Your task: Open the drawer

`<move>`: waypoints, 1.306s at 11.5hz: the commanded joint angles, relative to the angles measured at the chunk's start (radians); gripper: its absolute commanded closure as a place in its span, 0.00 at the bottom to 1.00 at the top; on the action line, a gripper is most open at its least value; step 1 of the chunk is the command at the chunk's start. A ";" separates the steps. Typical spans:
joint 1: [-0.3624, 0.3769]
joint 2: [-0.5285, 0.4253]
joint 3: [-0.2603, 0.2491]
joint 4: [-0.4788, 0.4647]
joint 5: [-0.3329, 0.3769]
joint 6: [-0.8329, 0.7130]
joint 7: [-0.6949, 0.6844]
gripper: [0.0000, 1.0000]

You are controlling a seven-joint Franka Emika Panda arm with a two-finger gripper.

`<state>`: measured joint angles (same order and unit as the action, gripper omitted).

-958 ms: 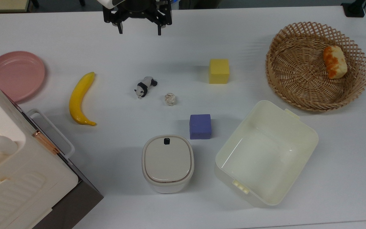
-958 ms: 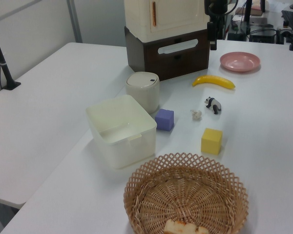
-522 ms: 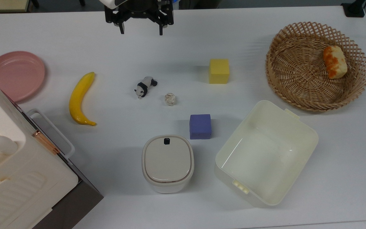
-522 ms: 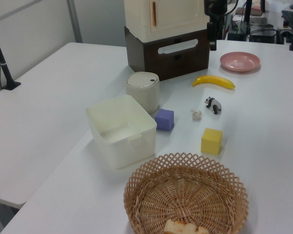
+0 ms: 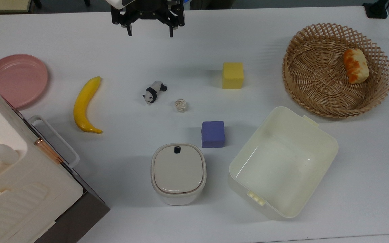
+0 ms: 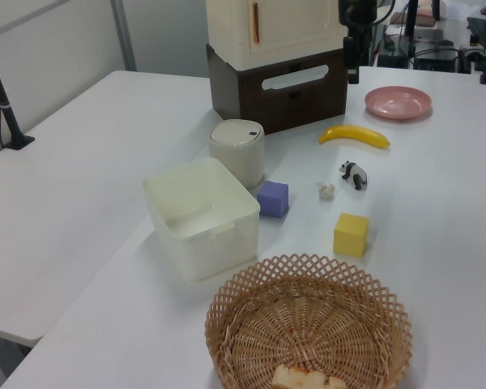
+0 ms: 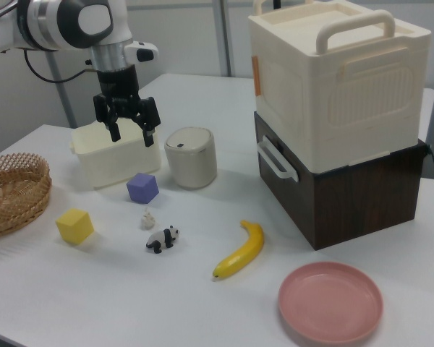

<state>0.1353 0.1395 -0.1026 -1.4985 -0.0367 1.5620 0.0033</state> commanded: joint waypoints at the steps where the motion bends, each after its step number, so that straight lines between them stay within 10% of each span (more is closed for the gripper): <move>1: 0.004 -0.015 0.001 -0.019 0.006 0.041 0.000 0.00; 11: -0.069 -0.003 0.001 -0.013 0.009 0.073 -0.031 0.00; 15: -0.159 0.002 0.003 -0.013 0.009 0.093 -0.238 0.00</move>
<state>0.0298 0.1454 -0.1043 -1.4990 -0.0367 1.6136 -0.1257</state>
